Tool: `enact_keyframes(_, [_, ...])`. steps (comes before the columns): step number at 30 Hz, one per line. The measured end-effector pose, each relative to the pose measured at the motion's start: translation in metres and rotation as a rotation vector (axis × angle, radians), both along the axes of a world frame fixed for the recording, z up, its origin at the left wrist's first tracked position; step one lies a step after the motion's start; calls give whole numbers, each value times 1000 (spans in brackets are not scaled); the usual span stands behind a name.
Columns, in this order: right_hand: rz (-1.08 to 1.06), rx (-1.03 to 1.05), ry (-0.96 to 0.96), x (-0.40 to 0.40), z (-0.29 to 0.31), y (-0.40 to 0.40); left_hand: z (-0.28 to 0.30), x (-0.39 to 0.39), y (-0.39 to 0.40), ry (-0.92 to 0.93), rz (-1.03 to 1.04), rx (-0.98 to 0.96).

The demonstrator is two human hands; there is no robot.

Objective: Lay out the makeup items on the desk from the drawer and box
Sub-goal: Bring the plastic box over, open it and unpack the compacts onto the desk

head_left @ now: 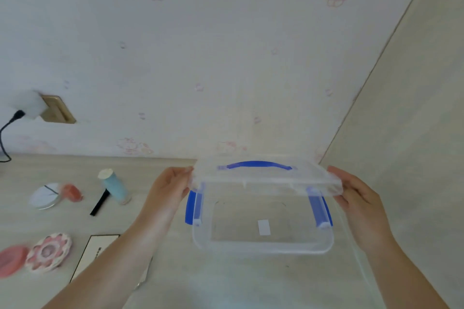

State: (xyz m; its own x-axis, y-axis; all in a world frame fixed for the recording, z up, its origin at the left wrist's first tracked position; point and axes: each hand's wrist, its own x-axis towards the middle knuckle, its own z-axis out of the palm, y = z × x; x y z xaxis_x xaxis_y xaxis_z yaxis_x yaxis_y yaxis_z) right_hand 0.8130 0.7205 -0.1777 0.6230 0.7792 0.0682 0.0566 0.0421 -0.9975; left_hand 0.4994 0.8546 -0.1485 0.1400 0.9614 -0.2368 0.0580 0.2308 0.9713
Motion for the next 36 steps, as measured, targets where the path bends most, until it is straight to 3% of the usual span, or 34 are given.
enact_keyframes(12, [-41, -64, 76, -21, -45, -40, -42, -19, -52, 63, -142, 123])
enact_keyframes(24, [-74, -294, -276, -35, -38, -36, -65, -18, -55, 402, -178, 263])
enact_keyframes(28, [-169, -388, -110, -34, -44, -36, -69, -15, -56, 330, -20, 124])
enact_keyframes(32, [-14, -393, 500, -30, -51, -36, -67, -4, -47, 177, -9, -210])
enact_keyframes(34, [16, -363, 479, -32, -52, -37, -65, -1, -48, 155, -35, -182])
enact_keyframes(36, [-65, -347, 329, -33, -54, -36, -66, -2, -49, 188, 0, -70])
